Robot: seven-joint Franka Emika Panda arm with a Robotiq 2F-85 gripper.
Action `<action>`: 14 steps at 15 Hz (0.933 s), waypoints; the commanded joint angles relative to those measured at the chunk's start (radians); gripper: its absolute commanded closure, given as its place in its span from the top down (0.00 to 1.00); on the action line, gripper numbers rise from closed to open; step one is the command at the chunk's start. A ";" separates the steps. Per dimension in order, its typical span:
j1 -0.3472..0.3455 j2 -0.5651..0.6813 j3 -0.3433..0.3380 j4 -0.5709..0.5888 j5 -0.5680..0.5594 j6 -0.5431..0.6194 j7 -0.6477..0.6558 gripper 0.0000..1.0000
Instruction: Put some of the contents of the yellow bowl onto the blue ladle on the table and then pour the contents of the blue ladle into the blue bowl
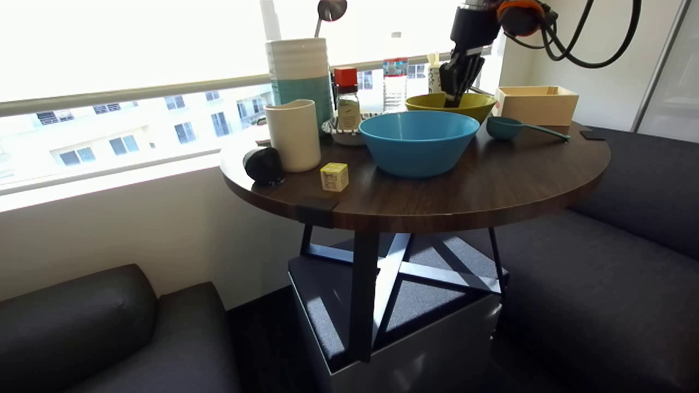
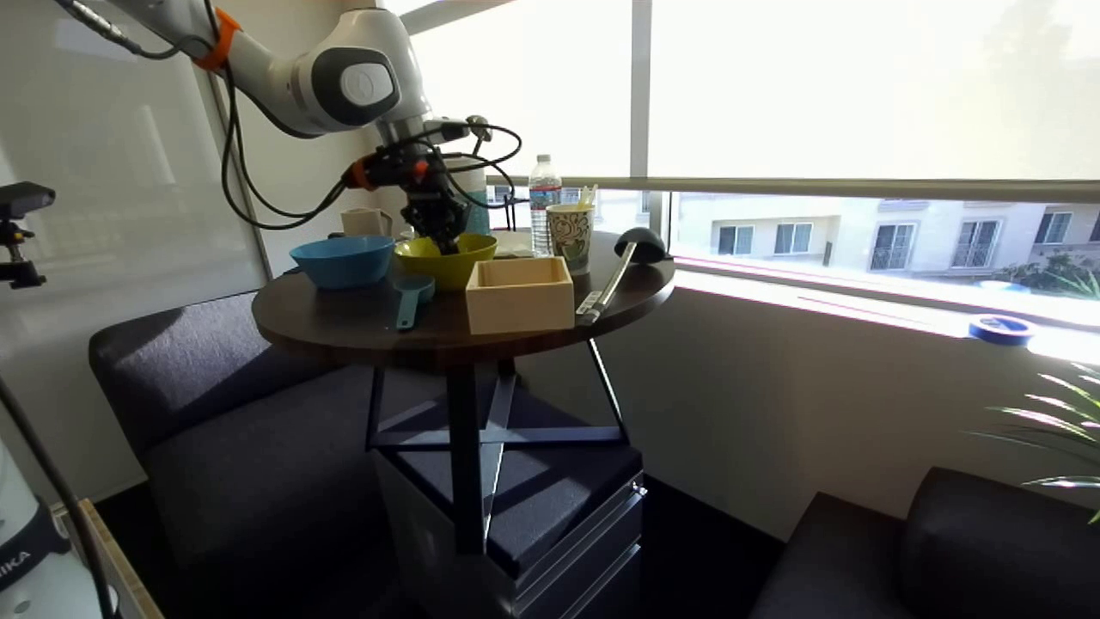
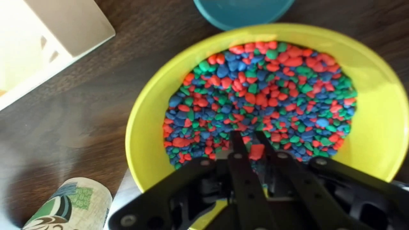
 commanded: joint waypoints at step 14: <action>0.007 -0.378 -0.005 -0.200 0.025 -0.251 -0.084 0.03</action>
